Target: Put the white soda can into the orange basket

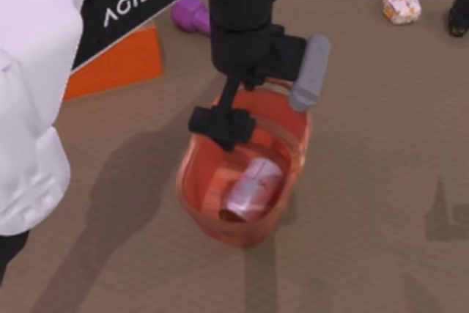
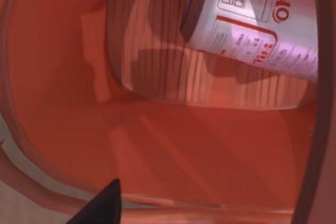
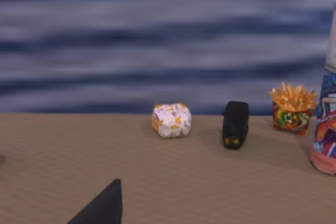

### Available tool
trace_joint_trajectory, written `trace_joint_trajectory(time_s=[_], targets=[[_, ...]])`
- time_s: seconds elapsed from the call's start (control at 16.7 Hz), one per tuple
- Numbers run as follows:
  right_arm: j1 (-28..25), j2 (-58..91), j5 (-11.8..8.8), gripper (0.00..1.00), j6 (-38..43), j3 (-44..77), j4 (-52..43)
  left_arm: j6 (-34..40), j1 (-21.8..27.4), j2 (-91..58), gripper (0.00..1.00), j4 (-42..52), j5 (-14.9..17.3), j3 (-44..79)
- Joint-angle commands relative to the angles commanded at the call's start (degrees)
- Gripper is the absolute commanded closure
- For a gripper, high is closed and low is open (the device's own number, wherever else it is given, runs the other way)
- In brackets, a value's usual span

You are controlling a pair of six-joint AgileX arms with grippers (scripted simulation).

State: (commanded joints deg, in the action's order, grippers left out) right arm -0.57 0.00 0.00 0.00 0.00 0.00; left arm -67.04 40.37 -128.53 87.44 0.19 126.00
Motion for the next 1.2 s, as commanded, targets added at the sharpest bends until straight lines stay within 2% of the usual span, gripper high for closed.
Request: trace_joint_trajectory(time_s=[0.84, 1.2], targets=[[0.0, 0.0, 0.0, 0.0, 0.0, 0.0, 0.0, 0.0, 0.0, 0.9, 0.0, -5.2, 0.0, -6.1], [0.0, 0.0, 0.0, 0.0, 0.0, 0.0, 0.0, 0.0, 0.0, 0.9, 0.45, -5.2, 0.0, -6.1]])
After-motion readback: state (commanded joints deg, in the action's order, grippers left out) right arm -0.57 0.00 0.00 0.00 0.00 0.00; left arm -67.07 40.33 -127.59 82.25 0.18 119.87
